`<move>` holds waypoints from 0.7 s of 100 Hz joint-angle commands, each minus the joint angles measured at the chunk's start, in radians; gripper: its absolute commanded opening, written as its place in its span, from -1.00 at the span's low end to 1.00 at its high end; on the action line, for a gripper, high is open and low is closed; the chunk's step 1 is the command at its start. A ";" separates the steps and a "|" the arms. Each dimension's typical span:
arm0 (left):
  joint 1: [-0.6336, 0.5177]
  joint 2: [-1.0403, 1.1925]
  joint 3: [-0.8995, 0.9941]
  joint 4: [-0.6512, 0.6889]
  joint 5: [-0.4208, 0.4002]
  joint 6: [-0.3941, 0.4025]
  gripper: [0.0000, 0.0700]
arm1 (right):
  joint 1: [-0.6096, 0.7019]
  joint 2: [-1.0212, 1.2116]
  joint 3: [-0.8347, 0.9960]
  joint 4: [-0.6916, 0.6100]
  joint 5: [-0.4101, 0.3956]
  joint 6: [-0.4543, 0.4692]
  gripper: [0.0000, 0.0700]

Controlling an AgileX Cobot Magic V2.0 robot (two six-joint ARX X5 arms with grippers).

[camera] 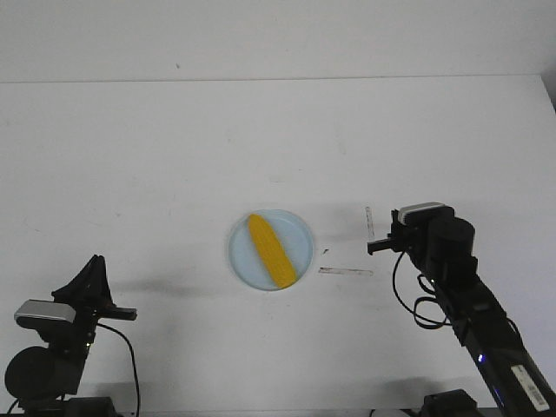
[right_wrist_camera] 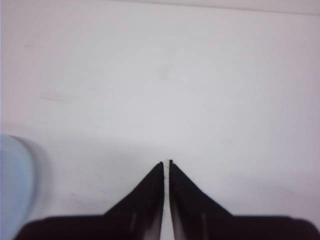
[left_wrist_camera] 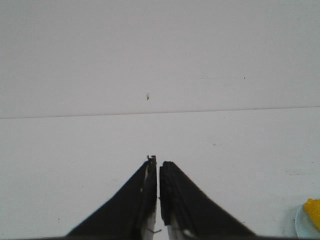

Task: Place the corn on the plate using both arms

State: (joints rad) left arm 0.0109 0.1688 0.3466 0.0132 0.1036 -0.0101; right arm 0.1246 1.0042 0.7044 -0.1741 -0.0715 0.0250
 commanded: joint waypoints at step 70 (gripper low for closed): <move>0.002 -0.001 0.008 0.013 0.001 0.010 -1.00 | -0.178 -0.649 -0.343 0.138 0.000 -0.023 -0.95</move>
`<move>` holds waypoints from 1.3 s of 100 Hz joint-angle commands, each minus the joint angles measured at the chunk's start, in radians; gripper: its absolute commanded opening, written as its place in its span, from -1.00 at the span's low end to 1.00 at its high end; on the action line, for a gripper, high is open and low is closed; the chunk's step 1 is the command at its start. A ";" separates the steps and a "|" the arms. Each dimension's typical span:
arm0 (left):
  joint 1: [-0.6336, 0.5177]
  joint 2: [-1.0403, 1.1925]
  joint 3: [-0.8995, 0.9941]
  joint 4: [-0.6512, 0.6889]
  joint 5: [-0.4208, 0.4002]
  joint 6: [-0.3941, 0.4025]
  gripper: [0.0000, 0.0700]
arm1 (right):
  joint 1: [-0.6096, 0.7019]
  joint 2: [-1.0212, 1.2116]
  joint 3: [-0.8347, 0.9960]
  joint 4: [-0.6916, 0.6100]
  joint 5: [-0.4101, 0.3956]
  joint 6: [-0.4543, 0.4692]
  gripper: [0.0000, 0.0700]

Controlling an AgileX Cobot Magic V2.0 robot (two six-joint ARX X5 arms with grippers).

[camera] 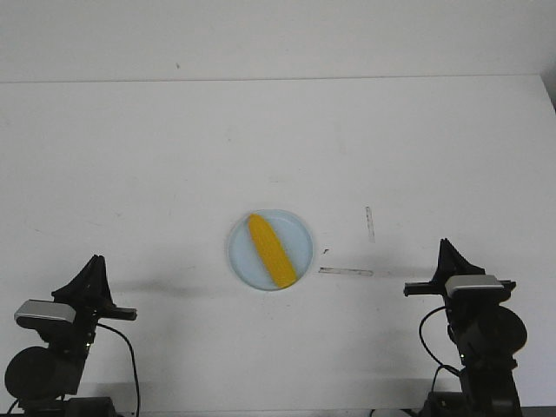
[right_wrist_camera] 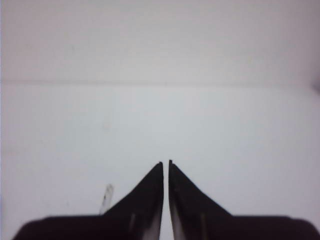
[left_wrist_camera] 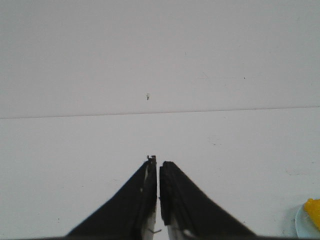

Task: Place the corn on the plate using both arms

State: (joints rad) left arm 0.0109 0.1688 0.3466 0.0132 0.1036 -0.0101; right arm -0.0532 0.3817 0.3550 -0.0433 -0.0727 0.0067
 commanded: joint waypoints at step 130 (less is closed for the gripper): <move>0.002 -0.001 0.008 0.011 -0.014 -0.002 -1.00 | 0.000 -0.159 0.007 0.014 -0.006 -0.004 -0.95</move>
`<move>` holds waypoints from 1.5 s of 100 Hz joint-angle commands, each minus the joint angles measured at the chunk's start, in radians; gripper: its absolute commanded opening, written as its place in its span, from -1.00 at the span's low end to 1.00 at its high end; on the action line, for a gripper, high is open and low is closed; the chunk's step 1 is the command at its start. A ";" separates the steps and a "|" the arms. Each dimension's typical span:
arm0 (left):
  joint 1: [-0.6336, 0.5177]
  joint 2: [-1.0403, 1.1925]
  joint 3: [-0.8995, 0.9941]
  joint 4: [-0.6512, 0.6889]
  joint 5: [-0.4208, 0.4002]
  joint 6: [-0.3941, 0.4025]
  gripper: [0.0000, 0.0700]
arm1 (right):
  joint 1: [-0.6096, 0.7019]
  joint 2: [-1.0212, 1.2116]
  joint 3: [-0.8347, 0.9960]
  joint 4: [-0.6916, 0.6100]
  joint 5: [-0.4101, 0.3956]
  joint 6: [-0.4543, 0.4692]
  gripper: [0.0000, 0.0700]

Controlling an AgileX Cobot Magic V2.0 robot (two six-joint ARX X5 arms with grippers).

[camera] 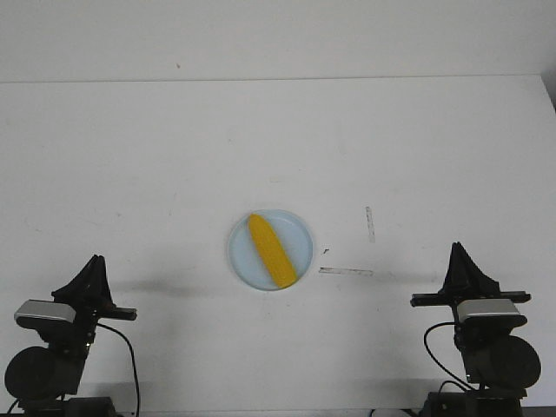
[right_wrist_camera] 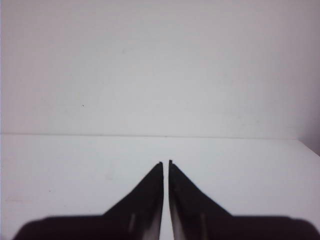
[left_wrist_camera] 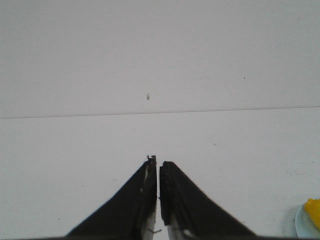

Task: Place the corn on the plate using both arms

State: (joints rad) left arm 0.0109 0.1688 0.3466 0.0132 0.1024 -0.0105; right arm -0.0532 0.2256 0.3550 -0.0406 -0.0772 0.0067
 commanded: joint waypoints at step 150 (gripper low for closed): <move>-0.023 -0.166 -0.334 0.204 -0.104 -0.054 -1.00 | 0.000 -0.003 0.007 0.012 -0.002 -0.004 -0.95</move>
